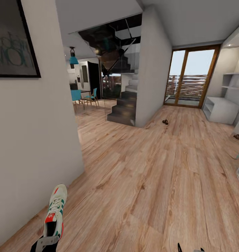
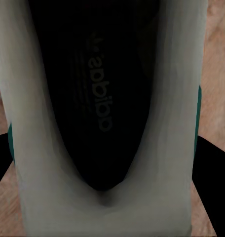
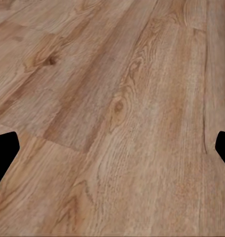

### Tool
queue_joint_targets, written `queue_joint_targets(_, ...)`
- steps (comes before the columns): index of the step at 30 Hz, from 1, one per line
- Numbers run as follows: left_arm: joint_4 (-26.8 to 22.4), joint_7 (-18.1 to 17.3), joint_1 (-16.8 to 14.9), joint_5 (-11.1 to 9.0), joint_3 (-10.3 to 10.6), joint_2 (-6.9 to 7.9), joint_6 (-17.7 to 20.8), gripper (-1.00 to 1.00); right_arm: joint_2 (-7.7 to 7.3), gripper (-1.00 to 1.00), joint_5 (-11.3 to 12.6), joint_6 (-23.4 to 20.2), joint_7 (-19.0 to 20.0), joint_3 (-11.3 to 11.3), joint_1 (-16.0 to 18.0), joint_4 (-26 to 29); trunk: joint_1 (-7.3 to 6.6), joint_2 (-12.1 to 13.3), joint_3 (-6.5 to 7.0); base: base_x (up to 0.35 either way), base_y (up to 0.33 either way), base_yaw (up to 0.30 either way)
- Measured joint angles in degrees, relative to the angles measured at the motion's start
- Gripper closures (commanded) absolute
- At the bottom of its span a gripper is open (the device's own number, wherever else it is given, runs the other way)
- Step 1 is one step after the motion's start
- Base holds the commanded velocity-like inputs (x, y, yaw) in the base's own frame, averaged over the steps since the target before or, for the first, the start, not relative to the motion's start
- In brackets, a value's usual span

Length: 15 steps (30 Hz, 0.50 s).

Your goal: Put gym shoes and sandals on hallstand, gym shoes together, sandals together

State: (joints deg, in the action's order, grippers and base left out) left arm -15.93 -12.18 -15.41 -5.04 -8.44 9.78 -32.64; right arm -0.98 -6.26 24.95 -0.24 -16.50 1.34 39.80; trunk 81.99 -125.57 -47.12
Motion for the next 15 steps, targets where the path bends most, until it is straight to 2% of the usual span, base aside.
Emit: queue_joint_targets(15,0.0,0.0,0.0,0.0,0.0,0.04,0.0,1.00,-0.02,-1.00,0.1,0.0,0.1,0.0,0.0,-0.1,0.00,0.0,0.00,0.304,-0.142,-0.282)
